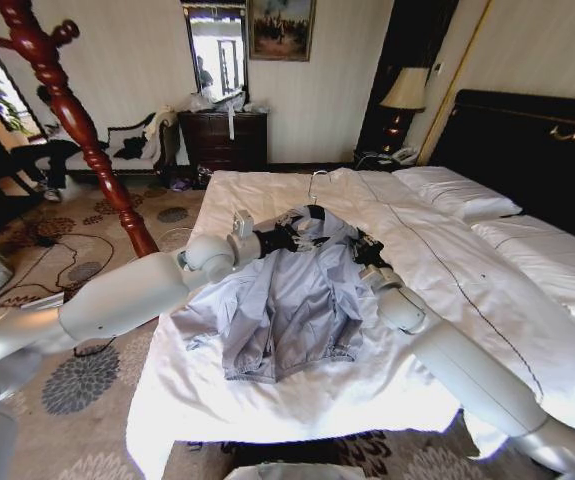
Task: Pick up the clothes from the bed and hang them on the clothes hanger.
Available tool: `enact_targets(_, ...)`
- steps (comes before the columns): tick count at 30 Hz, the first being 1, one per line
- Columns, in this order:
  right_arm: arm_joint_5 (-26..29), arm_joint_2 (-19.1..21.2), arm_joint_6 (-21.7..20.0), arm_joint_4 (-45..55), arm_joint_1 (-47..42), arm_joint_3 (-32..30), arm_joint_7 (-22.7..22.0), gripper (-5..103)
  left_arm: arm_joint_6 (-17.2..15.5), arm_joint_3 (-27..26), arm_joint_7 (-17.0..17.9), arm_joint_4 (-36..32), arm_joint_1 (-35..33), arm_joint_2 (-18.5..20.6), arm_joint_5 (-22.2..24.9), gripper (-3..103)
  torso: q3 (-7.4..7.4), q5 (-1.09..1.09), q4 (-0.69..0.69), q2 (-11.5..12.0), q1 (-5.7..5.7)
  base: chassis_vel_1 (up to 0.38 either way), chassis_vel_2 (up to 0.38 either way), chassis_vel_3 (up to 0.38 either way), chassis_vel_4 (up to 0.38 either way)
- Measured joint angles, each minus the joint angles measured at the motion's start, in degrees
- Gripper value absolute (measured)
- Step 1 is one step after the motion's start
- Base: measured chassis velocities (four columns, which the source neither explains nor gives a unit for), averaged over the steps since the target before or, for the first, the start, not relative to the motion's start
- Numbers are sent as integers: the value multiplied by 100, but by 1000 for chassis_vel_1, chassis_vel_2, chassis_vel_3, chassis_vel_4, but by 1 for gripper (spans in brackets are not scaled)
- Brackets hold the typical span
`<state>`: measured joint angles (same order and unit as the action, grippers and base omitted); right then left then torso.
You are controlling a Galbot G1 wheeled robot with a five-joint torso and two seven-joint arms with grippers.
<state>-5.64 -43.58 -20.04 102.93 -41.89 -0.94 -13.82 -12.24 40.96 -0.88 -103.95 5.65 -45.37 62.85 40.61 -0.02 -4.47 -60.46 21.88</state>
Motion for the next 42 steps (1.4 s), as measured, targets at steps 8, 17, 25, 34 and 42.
enact_targets(8,78,-89,13,-46,1,-36,-11,16,-98,114,-82,-282,98,232,-178,100,0,1,3,0,-1,0,0,0,0)
enact_targets(17,74,-229,8,-79,-34,-31,-16,16,12,620,-516,-249,993,-171,-532,100,0,2,-2,0,0,0,0,0,0)
enact_targets(25,156,-284,108,-86,-113,-157,-31,16,-11,1595,-1294,-564,2456,80,-601,100,0,2,2,0,-1,0,0,0,0)
enact_targets(34,241,-286,206,1,-266,-241,-44,16,417,2233,-3040,-284,3414,-12,-2796,100,0,1,2,0,-1,0,0,0,0)
enact_targets(42,410,-221,230,64,-293,-261,-78,16,2141,2035,-3958,-19,3596,-646,-4238,100,0,4,-2,0,0,0,0,0,0)
